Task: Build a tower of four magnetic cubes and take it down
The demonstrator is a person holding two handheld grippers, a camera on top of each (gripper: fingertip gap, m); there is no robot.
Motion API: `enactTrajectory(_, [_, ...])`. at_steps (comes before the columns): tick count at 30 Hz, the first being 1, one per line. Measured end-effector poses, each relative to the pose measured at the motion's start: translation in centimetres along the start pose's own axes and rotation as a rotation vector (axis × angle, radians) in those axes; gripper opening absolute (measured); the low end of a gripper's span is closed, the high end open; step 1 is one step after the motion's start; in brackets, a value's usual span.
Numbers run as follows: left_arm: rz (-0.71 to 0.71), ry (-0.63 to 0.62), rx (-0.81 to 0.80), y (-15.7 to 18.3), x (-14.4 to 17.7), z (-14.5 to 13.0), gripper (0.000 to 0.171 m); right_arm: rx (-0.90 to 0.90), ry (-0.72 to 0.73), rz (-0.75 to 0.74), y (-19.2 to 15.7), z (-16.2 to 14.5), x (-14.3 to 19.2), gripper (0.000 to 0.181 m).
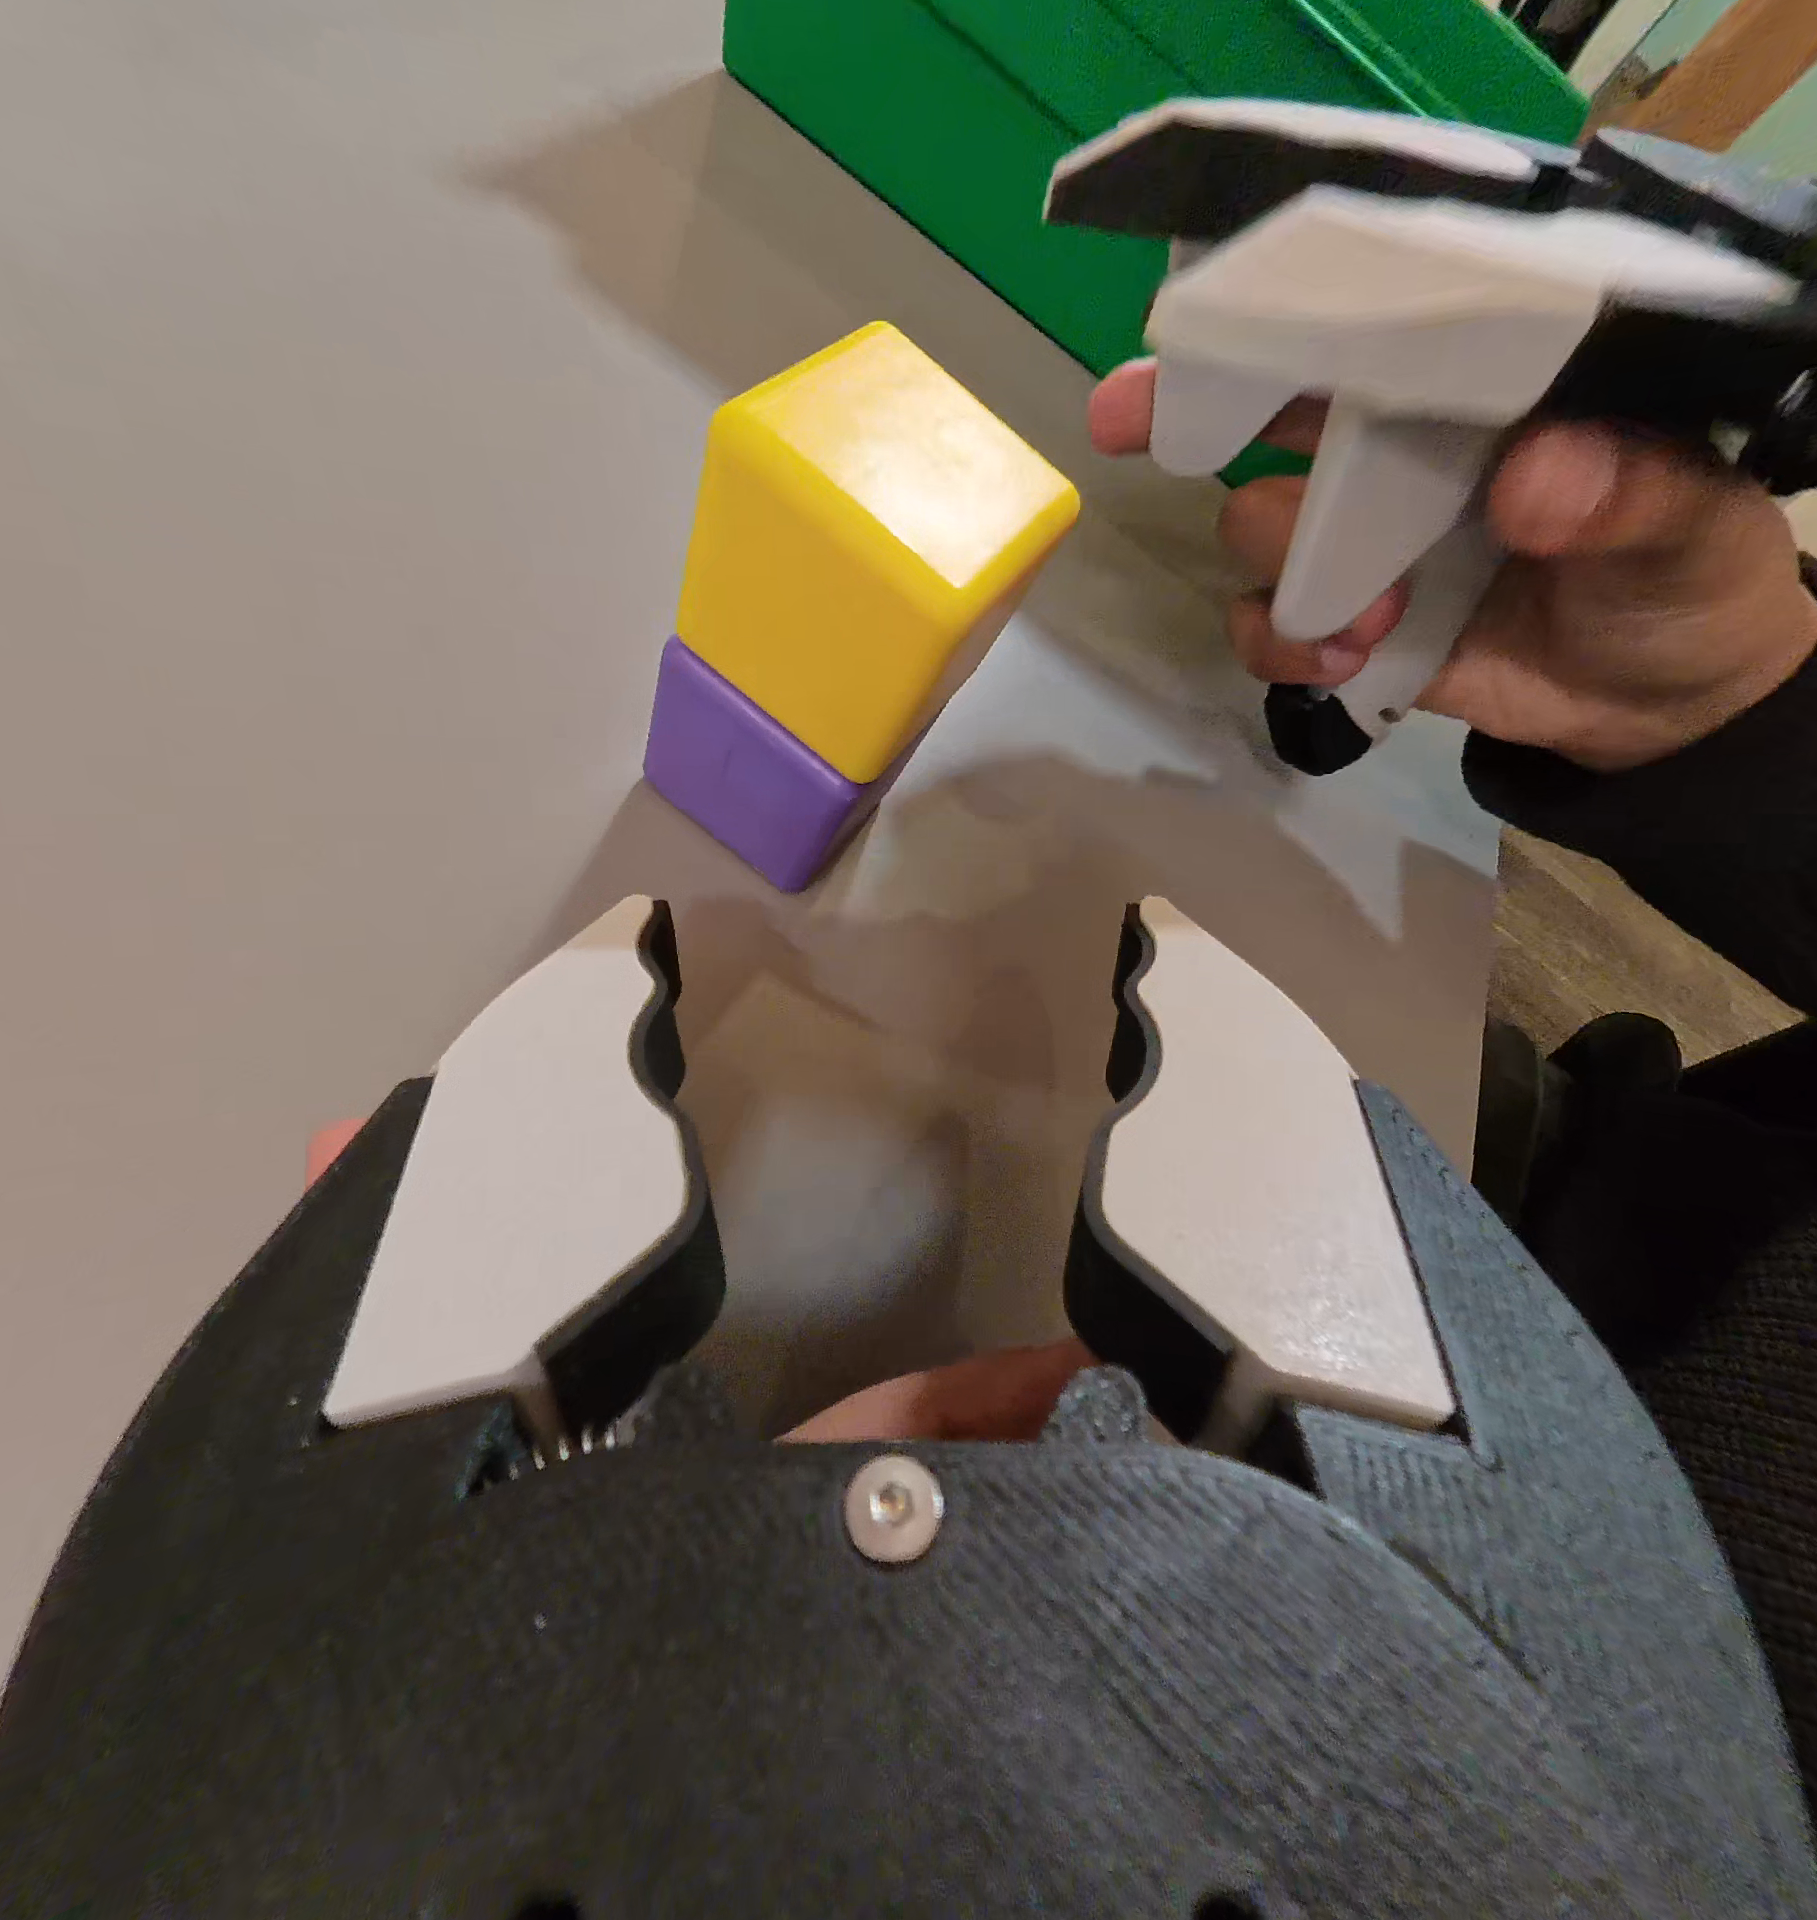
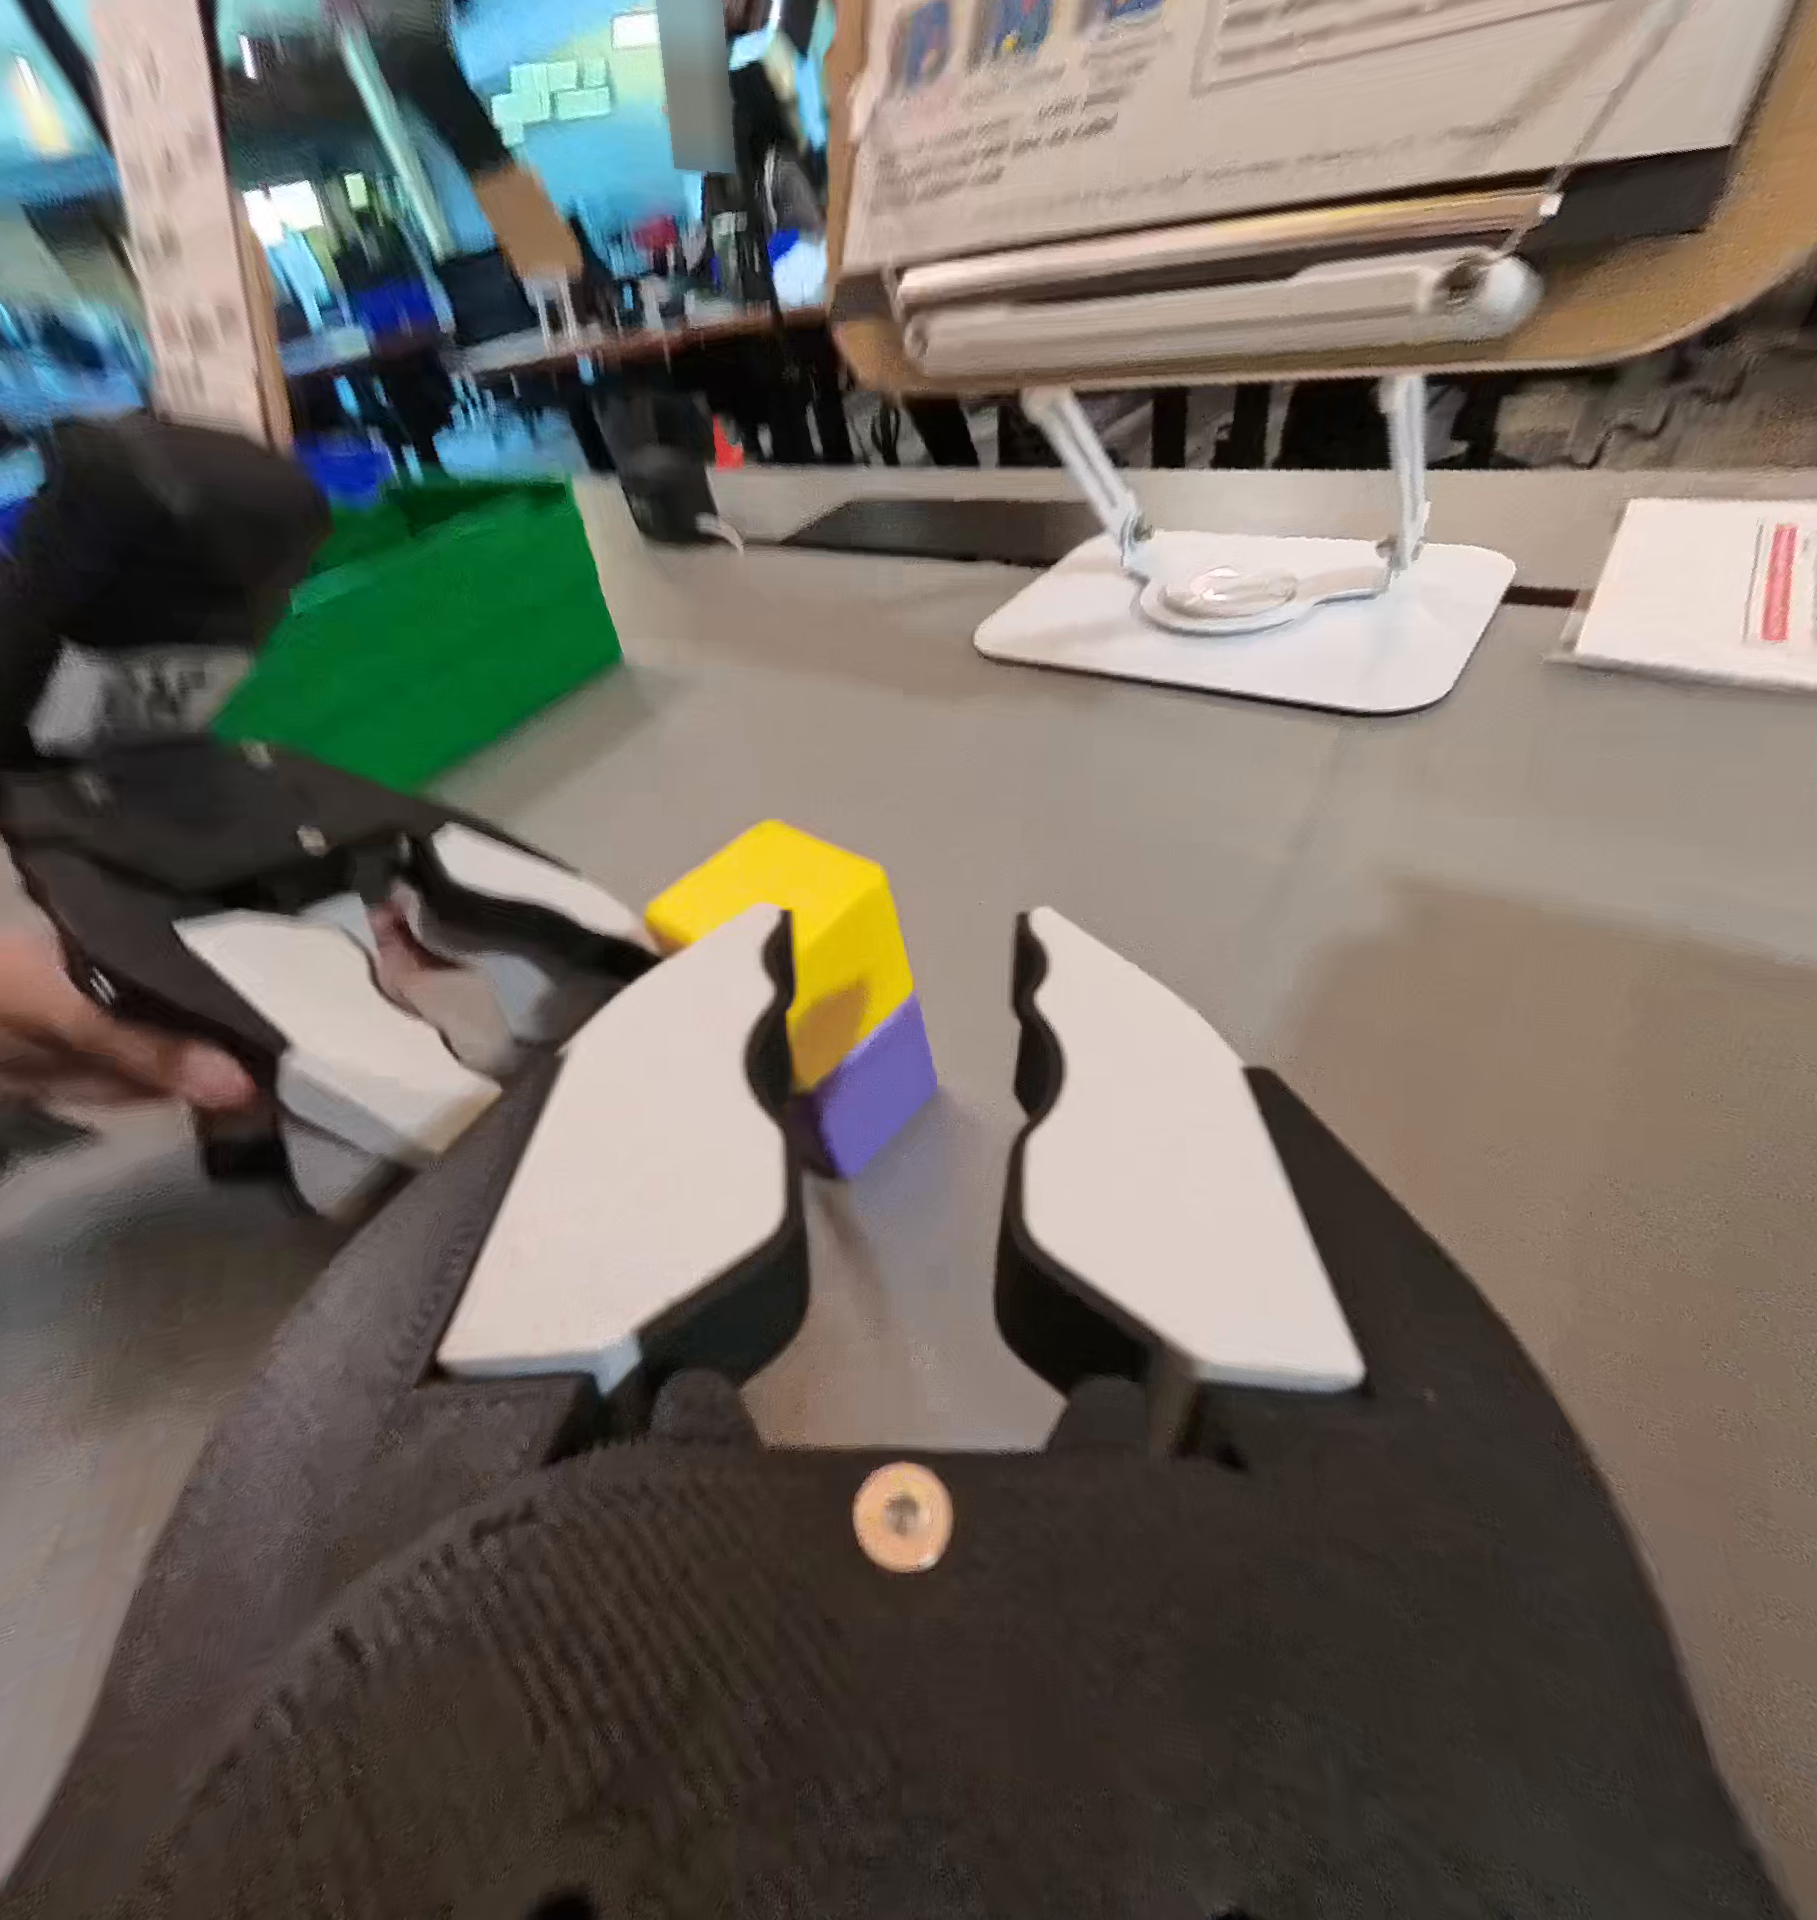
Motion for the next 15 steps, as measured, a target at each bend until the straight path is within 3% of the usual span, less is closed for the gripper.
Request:
enactTrajectory(2, [-0.01, -0.01, 0.014, -0.1, -0.1, -0.1, 0.082, 0.106, -0.056, -0.041, 0.1, -1.1, -0.5, 0.022])
enactTrajectory(4, [-0.018, -0.011, 0.023, 0.0, -0.3, 0.0, 0.082, 0.069, -0.104, -0.068, 0.6, -2.1, -0.9, 0.001])
enactTrajectory(9, [-0.018, 0.0, -0.026, 0.7, -0.5, 0.2, 0.081, -0.218, -0.384, -0.086, 0.9, -5.6, -2.1, 0.0])
enactTrajectory(15, [-0.025, 0.002, -0.083, 1.8, -1.1, 0.3, 0.077, -0.219, -0.406, -0.091, 0.2, -6.3, -2.5, 0.0])
Point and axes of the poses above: each gripper's, where its closed fingertips meet, x back along the fingers, z out of its top, y = z × x across the jaws, the point moved 3 cm from there along x, back along the fingers, and after that the axes turned 3 degrees about -z, right-handed, at the moved point
